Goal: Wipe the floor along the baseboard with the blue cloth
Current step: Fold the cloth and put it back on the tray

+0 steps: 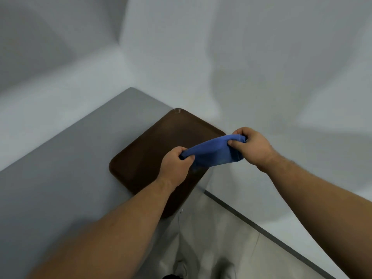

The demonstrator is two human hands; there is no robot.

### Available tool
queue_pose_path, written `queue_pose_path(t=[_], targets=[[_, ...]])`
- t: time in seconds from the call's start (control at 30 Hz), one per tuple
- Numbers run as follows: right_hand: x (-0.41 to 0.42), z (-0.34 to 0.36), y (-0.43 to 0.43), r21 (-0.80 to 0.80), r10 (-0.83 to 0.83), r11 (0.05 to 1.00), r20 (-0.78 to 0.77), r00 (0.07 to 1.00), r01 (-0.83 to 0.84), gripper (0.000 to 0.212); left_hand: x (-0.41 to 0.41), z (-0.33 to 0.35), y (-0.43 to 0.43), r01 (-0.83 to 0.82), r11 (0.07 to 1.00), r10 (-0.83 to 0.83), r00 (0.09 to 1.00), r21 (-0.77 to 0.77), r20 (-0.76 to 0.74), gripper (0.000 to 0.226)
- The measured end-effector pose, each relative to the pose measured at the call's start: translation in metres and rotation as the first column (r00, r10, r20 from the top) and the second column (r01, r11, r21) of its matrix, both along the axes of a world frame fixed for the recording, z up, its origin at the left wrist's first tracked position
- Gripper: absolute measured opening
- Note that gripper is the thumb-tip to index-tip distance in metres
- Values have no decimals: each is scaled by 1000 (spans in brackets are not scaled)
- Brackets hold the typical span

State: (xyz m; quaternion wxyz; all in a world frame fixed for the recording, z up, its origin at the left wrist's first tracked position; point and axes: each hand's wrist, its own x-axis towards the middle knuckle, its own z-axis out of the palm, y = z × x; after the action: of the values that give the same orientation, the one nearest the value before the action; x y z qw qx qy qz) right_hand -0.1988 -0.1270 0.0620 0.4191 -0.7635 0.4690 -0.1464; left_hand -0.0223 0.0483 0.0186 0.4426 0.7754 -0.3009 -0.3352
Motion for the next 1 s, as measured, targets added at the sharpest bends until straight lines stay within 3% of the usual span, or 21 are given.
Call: queue_pose_path(t=[0.2,0.37,0.47,0.57,0.63,0.7,0.8,0.87,1.0], targets=[[46,-35,-54,165,-59,984,-54,997,67,32,-1,-26,-38,-250,958,283,905,140,-317,11],[72,-58,-81,264,42,964,-92,995,-16,65,0,-44,-61,-347,911,407,843,221,-353,24],[78,-74,-90,153,163,978,-162,973,-138,71,0,-55,-64,-328,906,390,893,268,-224,29],[75,-86,-94,-78,249,958,-239,938,-274,61,-5,-57,-61,-313,900,285,949,303,134,41],[71,-91,-93,-223,272,920,-231,934,-323,49,-11,-59,-58,-312,922,204,895,230,397,49],[68,-95,-92,-395,305,829,-275,912,-397,30,-17,-62,-56,-205,956,48,814,210,579,45],[65,-101,-88,-398,390,724,-436,811,-563,19,-25,-69,-52,-111,948,-109,767,298,632,34],[63,-102,-86,-314,399,761,-465,790,-569,24,-26,-71,-50,-122,946,-100,772,301,627,33],[64,-99,-79,-311,378,785,-446,811,-536,24,-23,-68,-47,-58,946,-160,772,319,615,36]])
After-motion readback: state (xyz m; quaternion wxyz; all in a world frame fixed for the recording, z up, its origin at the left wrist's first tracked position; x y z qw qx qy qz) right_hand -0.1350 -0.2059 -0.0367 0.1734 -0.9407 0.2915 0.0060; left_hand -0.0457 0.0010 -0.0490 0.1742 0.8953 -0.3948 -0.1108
